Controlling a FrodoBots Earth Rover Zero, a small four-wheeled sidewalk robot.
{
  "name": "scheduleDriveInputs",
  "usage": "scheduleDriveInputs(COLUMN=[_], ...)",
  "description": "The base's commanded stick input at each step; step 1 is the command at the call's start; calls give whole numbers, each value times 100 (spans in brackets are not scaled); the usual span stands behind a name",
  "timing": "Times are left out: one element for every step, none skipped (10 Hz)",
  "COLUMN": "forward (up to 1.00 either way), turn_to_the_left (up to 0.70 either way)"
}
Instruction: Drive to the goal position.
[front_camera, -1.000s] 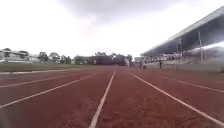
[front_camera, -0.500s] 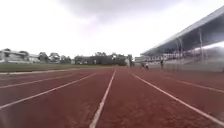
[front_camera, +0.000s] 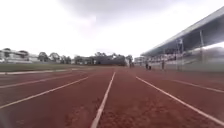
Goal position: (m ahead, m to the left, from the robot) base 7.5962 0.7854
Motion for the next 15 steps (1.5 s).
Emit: scheduleDriveInputs(forward=[45,45,45,45,45,45,45,45,45,45,45,45,45,45,45], turn_to_the_left=[0,0,0,0,0,0,0,0,0,0,0,0,0,0,0])
